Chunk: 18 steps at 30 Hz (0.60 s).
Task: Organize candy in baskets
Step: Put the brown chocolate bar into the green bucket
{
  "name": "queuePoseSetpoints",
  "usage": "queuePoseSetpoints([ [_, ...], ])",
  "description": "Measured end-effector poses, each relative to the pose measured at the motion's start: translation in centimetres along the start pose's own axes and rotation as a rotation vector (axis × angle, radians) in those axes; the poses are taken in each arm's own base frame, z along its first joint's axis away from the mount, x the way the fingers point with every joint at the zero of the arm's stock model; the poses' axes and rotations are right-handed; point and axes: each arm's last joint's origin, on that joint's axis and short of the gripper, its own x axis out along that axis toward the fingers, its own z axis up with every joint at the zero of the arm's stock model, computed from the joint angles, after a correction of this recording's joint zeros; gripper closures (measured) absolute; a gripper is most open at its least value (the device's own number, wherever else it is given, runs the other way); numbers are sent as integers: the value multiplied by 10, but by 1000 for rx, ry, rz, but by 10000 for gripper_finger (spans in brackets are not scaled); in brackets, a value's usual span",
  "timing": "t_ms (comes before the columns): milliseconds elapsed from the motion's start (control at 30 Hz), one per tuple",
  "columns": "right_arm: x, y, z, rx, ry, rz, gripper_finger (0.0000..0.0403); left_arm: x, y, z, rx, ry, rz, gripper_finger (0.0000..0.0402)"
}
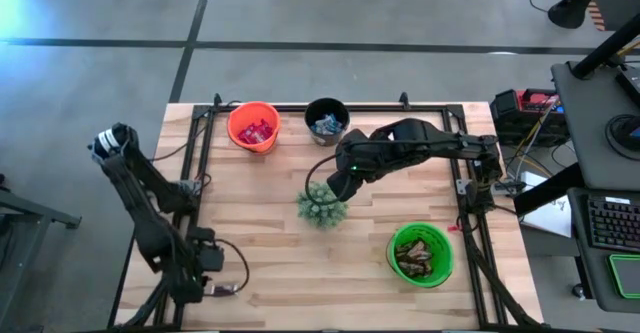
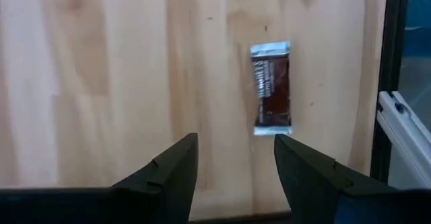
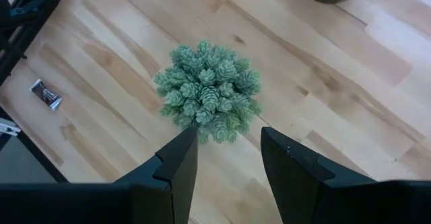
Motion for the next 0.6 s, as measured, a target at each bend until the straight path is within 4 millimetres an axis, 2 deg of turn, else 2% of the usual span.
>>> queuePoseSetpoints([
  [333, 0, 0, 0, 19, -1, 3, 250, 36, -20, 6, 17, 6, 9, 224],
  [600, 0, 1, 0, 18, 0, 4, 250, 50, -32, 10, 14, -17, -63, 224],
])
